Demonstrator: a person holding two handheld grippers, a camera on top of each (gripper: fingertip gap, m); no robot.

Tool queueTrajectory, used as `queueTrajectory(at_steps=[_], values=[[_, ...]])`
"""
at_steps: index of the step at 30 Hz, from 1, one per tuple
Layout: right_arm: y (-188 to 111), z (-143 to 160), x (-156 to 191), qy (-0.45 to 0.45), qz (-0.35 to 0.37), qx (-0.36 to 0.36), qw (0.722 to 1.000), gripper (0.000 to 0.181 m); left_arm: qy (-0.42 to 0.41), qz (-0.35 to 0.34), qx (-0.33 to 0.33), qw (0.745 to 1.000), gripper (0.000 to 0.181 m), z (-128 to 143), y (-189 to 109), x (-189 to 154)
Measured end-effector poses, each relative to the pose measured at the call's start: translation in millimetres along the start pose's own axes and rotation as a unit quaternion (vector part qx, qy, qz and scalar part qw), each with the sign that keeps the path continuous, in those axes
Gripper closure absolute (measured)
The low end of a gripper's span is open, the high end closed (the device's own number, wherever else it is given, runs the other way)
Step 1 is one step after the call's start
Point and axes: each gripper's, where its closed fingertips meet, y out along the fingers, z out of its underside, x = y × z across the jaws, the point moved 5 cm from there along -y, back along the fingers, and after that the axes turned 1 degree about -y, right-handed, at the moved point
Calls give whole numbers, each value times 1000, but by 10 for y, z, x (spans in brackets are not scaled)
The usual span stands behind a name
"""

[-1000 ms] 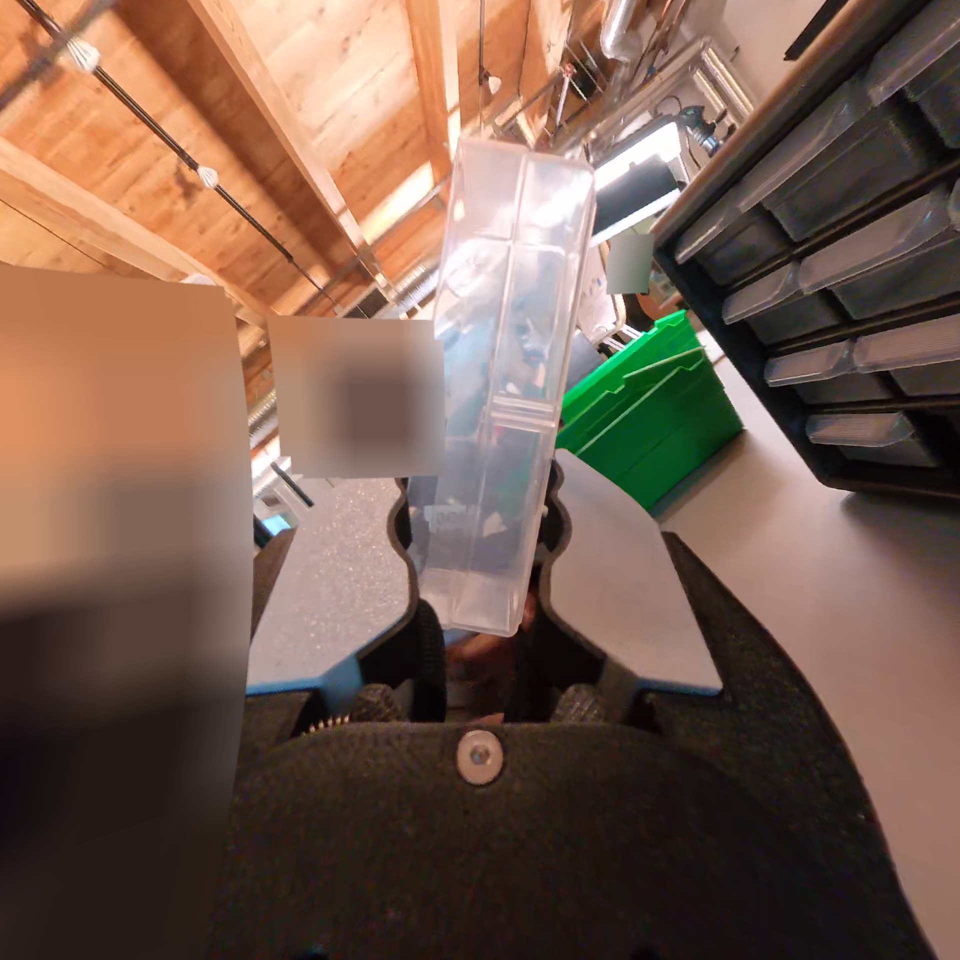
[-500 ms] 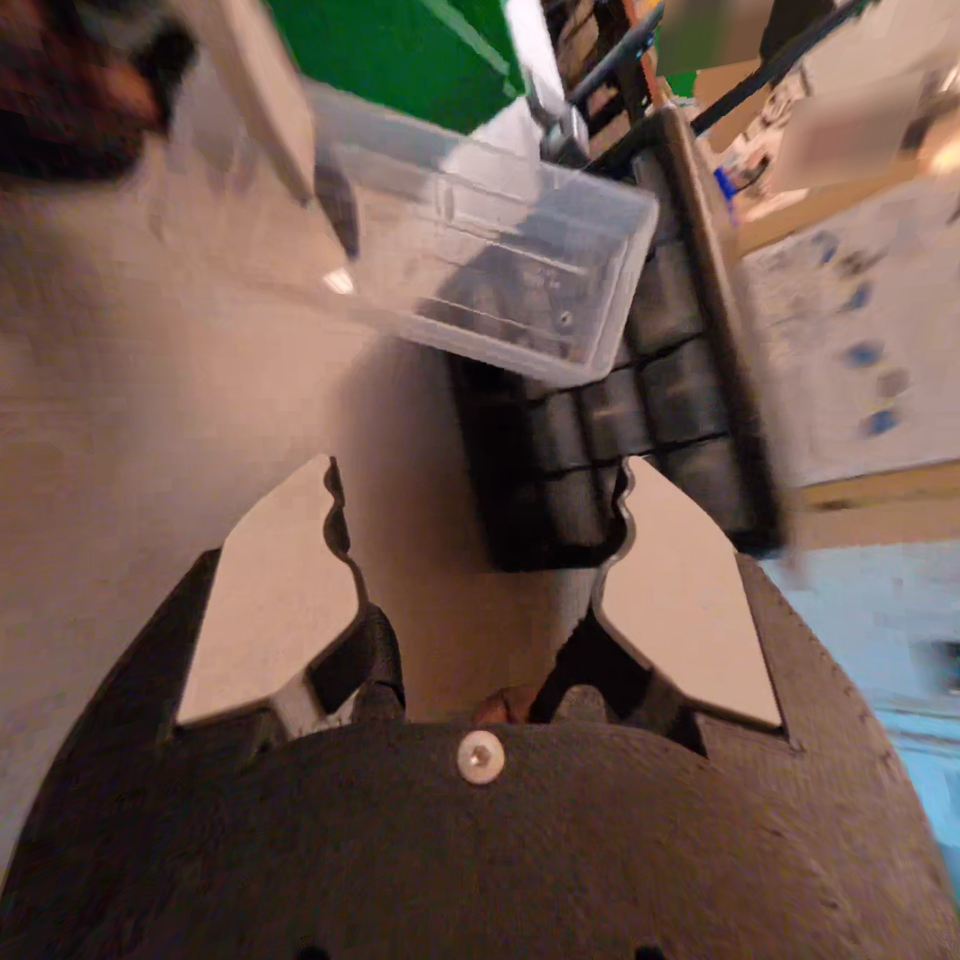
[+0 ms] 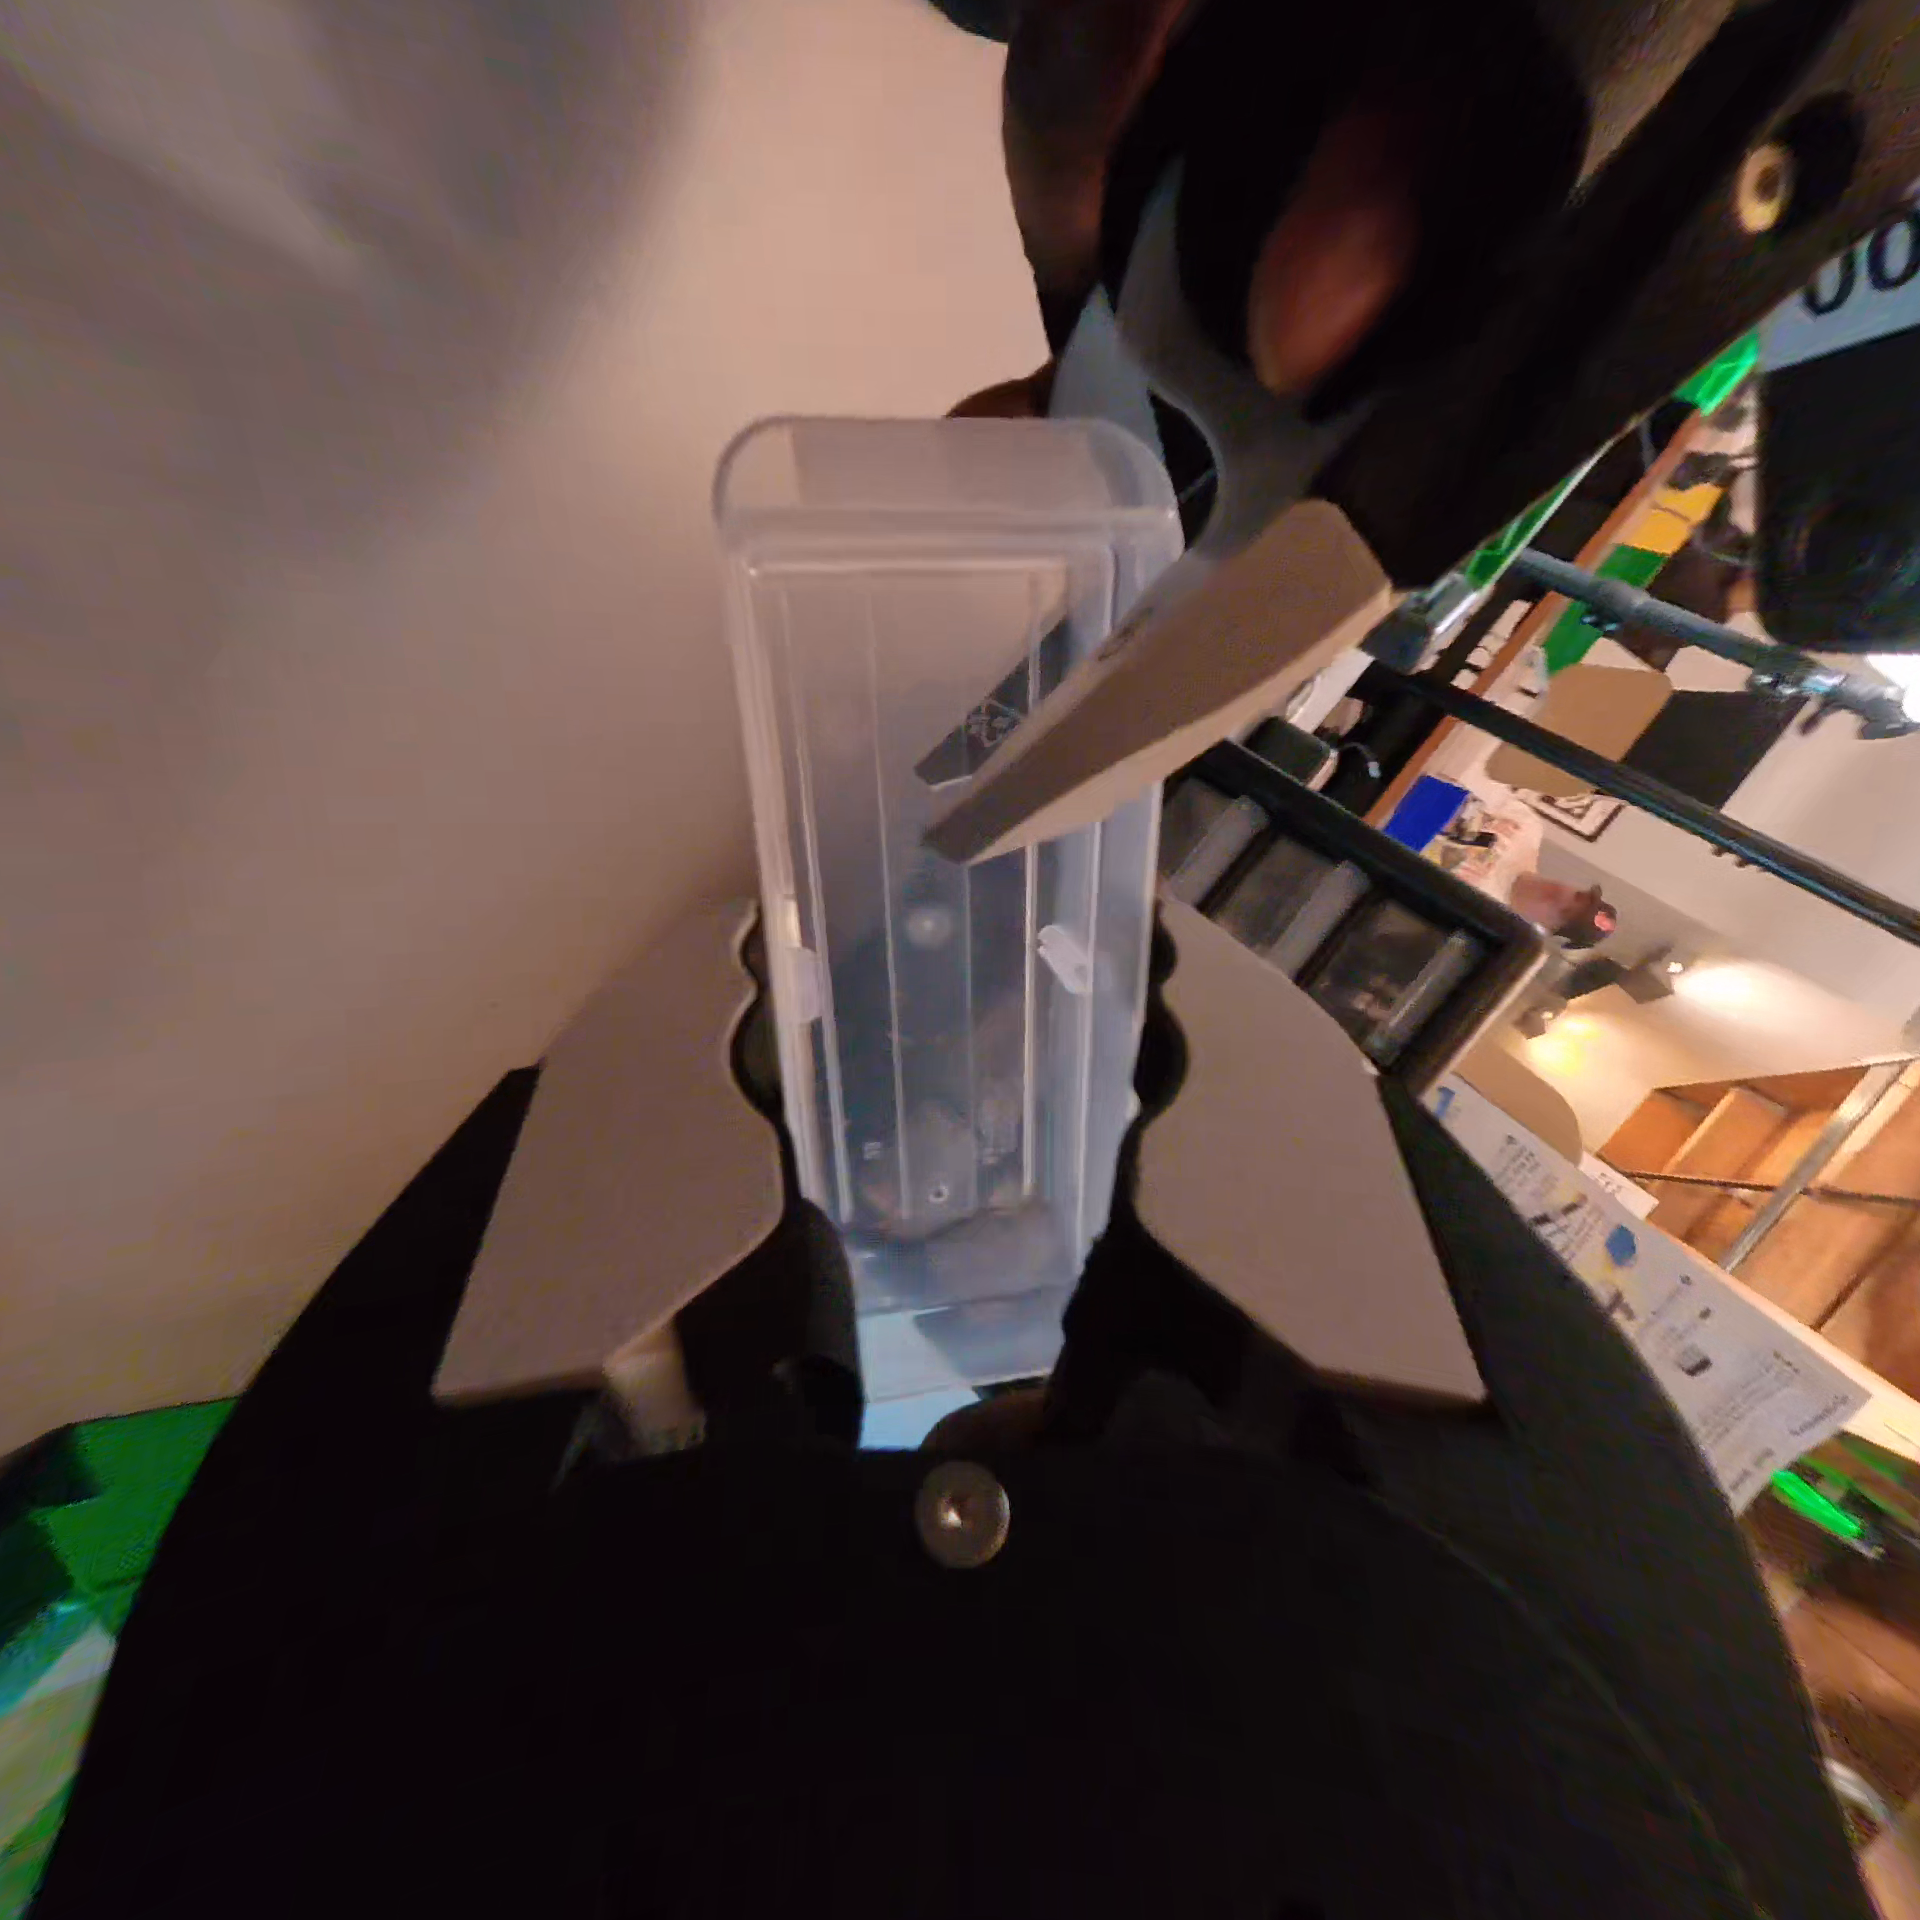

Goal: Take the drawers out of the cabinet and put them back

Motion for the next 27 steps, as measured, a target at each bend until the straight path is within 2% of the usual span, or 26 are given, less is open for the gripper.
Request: queueTrajectory(at_steps=[2,4,7,9,12,14,17,20,23,27], values=[[-3,0,7,-5,6,8,1000,118,13,-1,-2,1000,133,-2,-2,-10],[-57,-9,5,6,11,-6,1000,121,17,26,-11,999,132,-27,-19,-62],[-191,199,-21,50,10,6,999,122,73,27,-74,994,112,-155,-130,-144],[-321,493,-34,94,17,22,995,122,138,-45,-132,981,103,-255,-278,-99],[-548,1114,59,188,-5,60,980,122,236,-203,-228,923,99,-393,-595,50],[-669,1602,239,252,-51,104,961,122,266,-257,-255,893,100,-429,-749,113],[-757,2284,622,319,-126,172,923,122,270,-276,-233,893,101,-416,-820,182],[-738,2764,1035,361,-185,212,889,121,271,-282,-245,887,102,-422,-875,176],[-599,3010,1379,384,-217,214,872,121,272,-275,-251,888,104,-418,-873,168],[-356,3174,1737,411,-256,207,850,121,269,-271,-249,890,107,-394,-853,173]])
